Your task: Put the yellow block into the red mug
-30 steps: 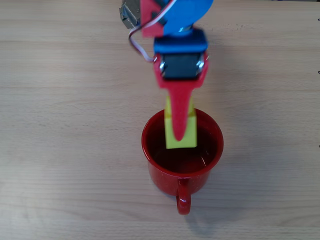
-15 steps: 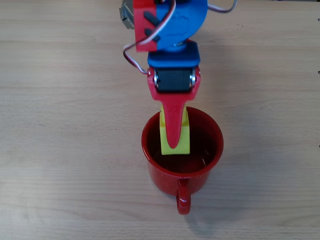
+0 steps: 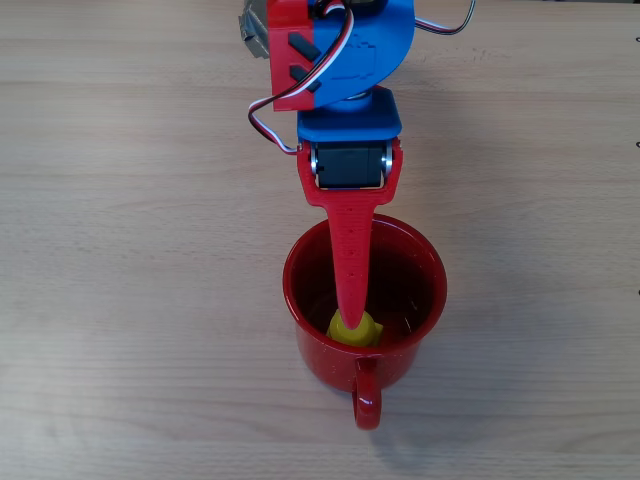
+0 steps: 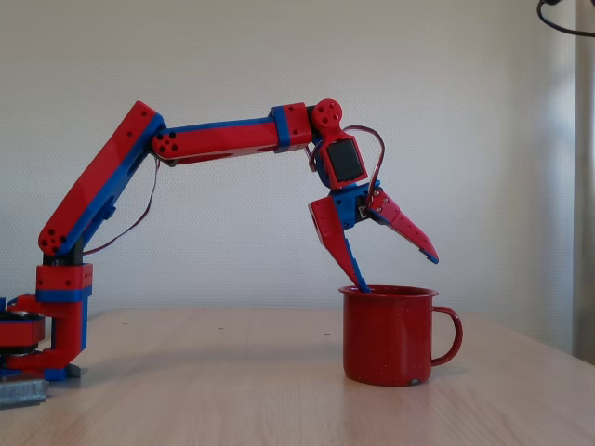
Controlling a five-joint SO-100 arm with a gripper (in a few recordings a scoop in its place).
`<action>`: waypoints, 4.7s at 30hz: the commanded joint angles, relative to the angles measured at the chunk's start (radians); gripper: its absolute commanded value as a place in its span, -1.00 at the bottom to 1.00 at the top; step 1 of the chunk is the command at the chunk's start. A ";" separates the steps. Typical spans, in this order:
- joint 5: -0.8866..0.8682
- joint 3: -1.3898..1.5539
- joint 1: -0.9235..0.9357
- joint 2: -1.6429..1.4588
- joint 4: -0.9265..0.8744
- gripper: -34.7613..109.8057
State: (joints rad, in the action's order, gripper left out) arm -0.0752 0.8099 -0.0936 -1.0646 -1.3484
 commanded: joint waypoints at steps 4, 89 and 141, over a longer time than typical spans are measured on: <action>0.003 -0.060 -0.028 -0.078 -0.002 0.02; 0.132 1.712 0.037 -2.140 0.147 -0.52; 0.020 2.209 0.035 -2.241 0.304 -0.52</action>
State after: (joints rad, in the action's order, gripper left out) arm -0.0414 3.0281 -0.0445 -3.2904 -1.0554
